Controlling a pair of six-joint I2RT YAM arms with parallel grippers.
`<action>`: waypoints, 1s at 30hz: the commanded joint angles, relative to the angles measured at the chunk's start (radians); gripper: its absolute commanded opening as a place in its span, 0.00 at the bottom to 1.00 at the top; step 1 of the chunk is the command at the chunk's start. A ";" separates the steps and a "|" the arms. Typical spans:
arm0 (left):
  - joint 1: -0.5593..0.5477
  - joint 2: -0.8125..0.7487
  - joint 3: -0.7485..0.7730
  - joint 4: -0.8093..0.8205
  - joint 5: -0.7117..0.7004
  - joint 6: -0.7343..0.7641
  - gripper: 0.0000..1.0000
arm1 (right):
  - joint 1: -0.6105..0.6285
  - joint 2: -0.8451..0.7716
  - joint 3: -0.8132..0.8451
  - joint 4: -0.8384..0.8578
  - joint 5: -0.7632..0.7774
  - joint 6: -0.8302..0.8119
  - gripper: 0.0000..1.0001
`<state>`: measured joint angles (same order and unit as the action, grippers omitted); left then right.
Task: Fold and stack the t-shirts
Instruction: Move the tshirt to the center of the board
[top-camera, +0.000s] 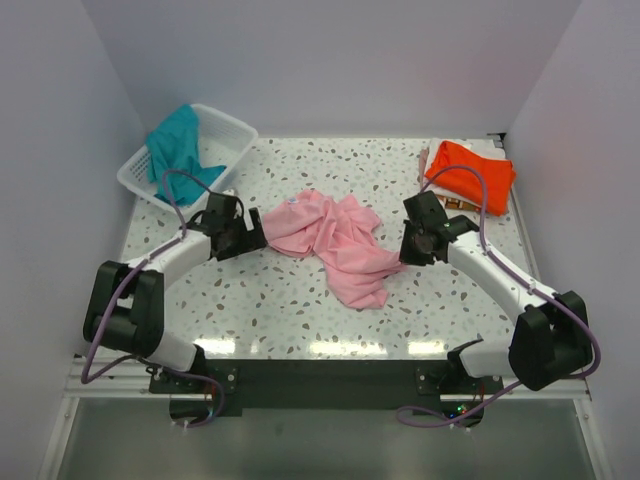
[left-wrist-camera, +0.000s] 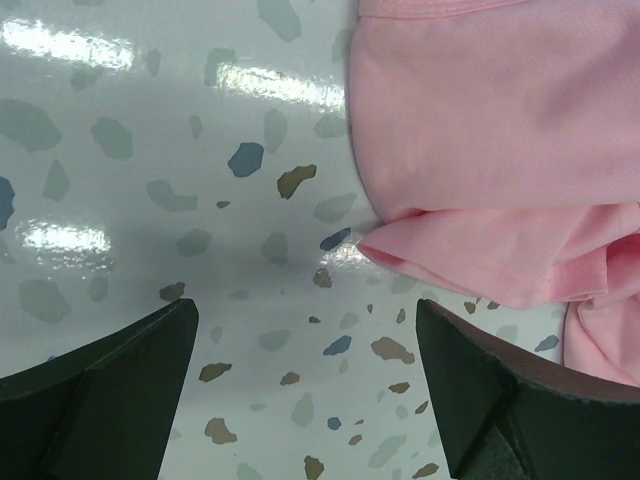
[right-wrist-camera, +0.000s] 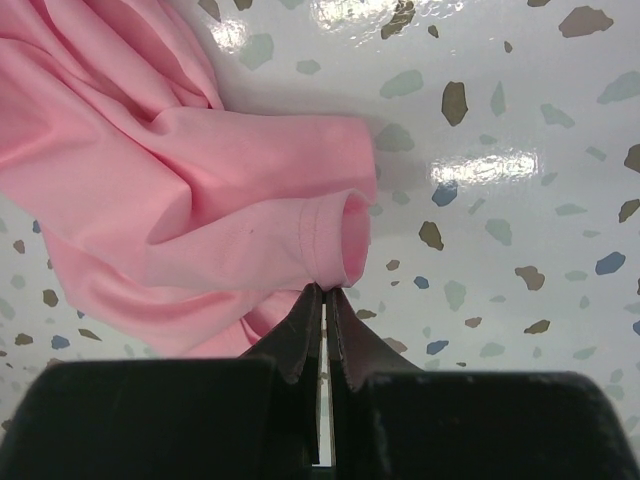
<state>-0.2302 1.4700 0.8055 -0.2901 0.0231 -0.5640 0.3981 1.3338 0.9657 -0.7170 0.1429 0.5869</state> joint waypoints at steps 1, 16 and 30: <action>-0.003 0.058 0.064 0.072 0.049 0.022 0.95 | -0.004 -0.022 0.004 0.019 0.006 0.011 0.00; -0.014 0.213 0.161 0.095 0.135 0.041 0.59 | -0.004 0.021 0.039 0.031 -0.008 0.024 0.00; -0.046 0.247 0.181 0.103 0.143 0.045 0.00 | -0.004 0.036 0.056 0.030 -0.009 0.033 0.00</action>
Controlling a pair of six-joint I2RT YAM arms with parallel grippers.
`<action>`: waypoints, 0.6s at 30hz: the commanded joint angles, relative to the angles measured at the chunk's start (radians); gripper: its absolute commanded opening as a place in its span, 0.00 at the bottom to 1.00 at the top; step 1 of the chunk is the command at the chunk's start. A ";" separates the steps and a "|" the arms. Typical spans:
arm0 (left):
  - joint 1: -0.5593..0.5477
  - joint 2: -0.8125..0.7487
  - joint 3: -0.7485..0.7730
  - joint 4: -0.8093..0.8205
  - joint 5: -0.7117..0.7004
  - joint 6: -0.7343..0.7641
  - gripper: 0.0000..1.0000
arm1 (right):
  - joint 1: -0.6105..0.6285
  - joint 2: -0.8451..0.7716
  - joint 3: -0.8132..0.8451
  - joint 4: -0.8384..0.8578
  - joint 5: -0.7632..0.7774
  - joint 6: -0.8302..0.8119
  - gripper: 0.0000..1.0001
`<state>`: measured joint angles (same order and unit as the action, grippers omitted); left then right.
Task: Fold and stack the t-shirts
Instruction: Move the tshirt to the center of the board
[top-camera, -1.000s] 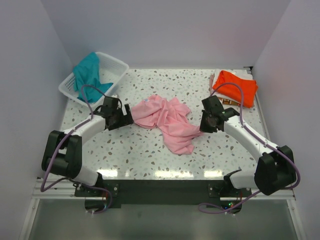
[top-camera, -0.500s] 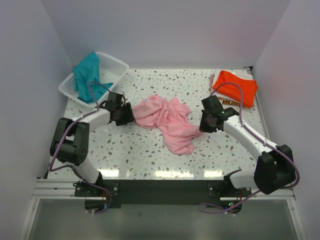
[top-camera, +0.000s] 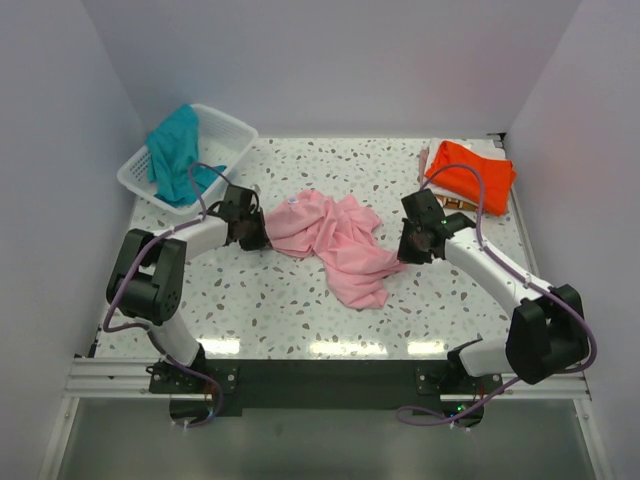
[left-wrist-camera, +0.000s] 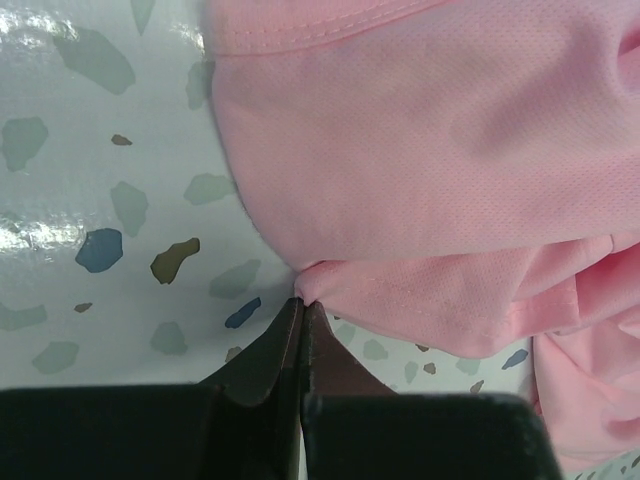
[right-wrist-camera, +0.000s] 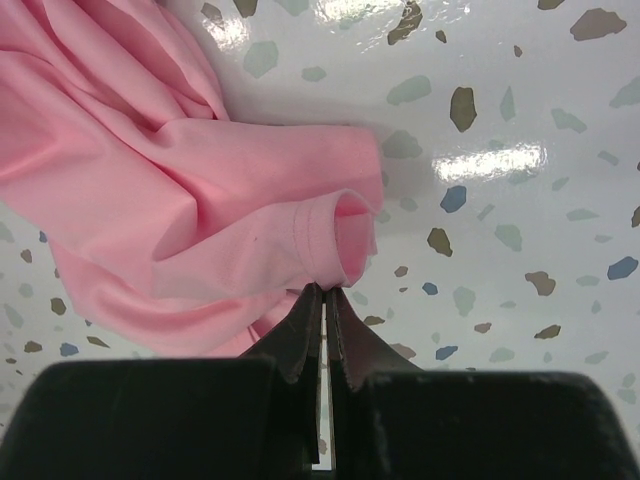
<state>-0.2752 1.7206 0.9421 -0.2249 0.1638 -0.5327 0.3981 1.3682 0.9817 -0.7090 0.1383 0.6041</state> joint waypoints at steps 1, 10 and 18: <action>-0.001 -0.006 0.052 0.029 0.000 0.017 0.00 | -0.004 0.000 0.041 0.022 -0.003 0.019 0.00; 0.037 -0.087 0.332 -0.123 -0.059 0.060 0.00 | -0.015 0.037 0.313 -0.040 0.110 -0.093 0.00; 0.048 -0.142 0.777 -0.238 -0.138 0.062 0.00 | -0.024 0.140 0.837 -0.109 0.233 -0.231 0.00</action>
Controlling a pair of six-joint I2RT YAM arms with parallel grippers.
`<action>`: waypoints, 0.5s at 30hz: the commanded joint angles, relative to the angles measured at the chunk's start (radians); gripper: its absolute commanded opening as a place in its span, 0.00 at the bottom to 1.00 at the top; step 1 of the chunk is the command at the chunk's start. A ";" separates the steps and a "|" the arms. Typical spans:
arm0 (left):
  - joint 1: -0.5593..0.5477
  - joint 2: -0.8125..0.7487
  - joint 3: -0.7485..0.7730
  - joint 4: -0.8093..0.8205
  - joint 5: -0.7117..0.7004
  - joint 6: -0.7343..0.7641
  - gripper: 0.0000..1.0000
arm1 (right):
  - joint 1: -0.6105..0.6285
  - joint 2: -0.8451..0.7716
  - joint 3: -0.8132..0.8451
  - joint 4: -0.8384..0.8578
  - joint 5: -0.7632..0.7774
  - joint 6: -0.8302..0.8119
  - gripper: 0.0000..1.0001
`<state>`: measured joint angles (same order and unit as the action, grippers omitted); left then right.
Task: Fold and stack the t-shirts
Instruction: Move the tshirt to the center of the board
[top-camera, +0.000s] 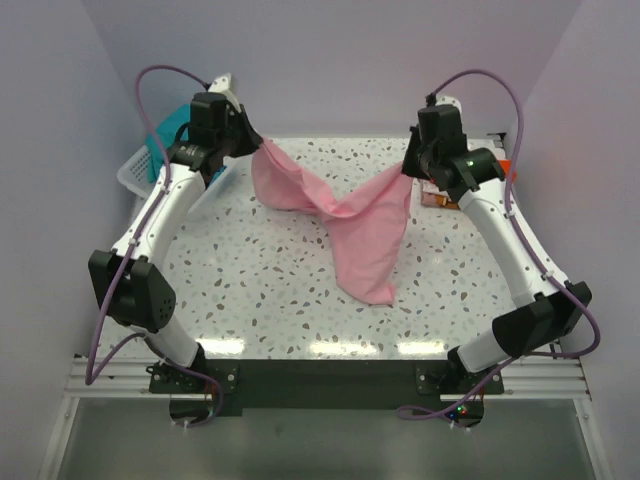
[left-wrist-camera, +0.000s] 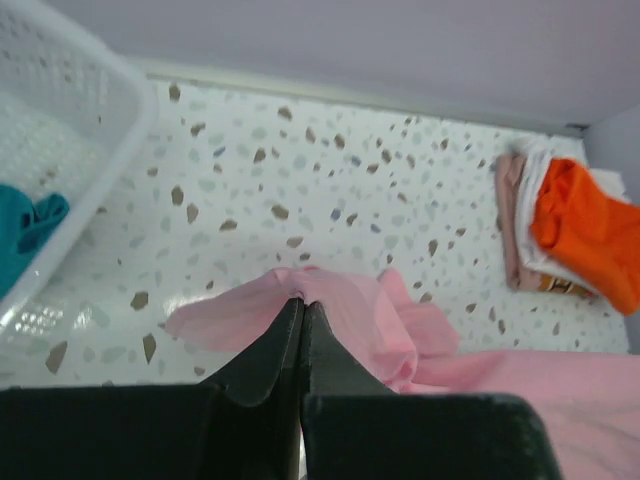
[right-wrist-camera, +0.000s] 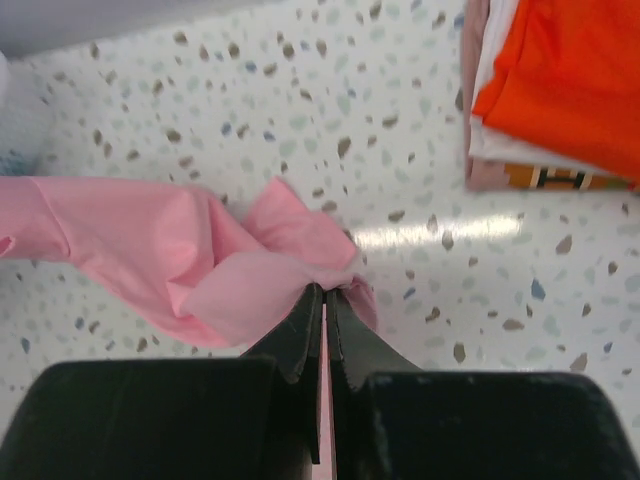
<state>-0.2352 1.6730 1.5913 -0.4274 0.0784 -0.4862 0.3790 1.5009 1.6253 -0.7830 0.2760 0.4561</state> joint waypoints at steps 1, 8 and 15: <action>0.008 -0.113 0.154 -0.033 -0.061 0.014 0.00 | -0.006 0.010 0.233 -0.036 0.107 -0.088 0.00; 0.008 -0.402 0.139 0.125 -0.170 0.037 0.00 | -0.006 -0.158 0.326 0.140 0.126 -0.097 0.00; 0.008 -0.711 -0.053 0.260 -0.227 0.040 0.00 | -0.006 -0.482 0.061 0.367 0.032 -0.129 0.00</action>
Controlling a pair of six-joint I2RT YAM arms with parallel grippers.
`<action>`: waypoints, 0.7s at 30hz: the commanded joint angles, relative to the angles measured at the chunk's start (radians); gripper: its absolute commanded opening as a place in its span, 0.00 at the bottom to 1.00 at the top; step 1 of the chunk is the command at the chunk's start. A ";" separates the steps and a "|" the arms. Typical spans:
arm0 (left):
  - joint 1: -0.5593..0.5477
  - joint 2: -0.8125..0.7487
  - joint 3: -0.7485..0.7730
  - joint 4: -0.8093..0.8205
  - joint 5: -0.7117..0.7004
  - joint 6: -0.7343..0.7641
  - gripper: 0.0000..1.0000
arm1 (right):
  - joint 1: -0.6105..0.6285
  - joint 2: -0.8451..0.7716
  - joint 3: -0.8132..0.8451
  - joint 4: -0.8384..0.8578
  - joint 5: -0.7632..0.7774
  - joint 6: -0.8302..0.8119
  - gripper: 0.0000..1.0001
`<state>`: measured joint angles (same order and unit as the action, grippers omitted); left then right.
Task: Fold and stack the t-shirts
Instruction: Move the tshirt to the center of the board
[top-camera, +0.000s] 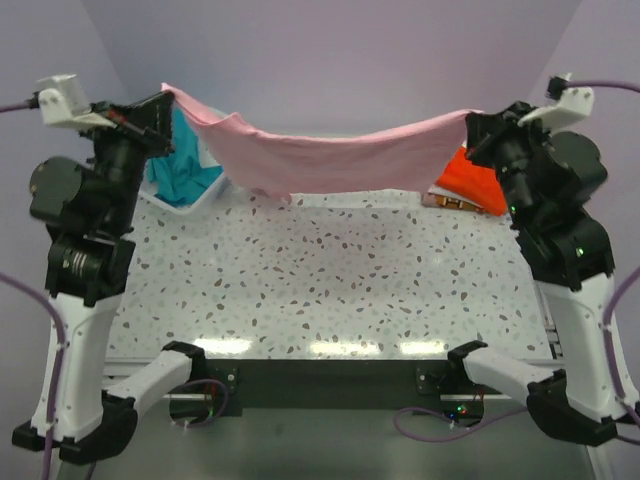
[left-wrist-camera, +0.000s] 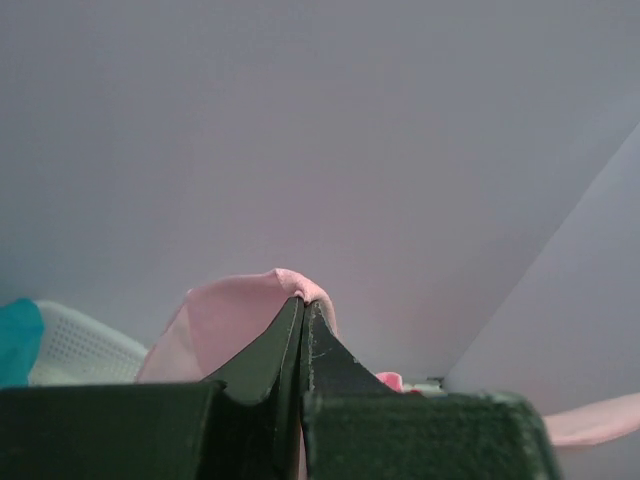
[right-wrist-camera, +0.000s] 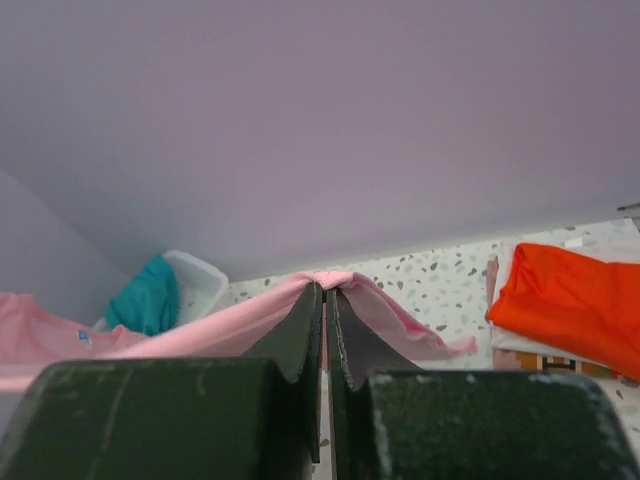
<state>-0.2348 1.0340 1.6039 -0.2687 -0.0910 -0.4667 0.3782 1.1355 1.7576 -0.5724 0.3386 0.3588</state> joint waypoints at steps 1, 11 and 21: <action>0.008 -0.100 -0.091 0.106 -0.065 0.019 0.00 | -0.005 -0.149 -0.084 0.155 -0.033 -0.035 0.00; 0.008 -0.247 -0.072 0.085 0.028 -0.003 0.00 | -0.004 -0.313 -0.027 0.010 -0.058 -0.038 0.00; 0.008 -0.095 -0.058 0.187 0.241 -0.105 0.00 | -0.005 -0.254 -0.050 -0.035 0.097 -0.066 0.00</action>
<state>-0.2348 0.8509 1.5223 -0.1520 0.0525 -0.5213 0.3782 0.8272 1.7252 -0.5865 0.3267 0.3309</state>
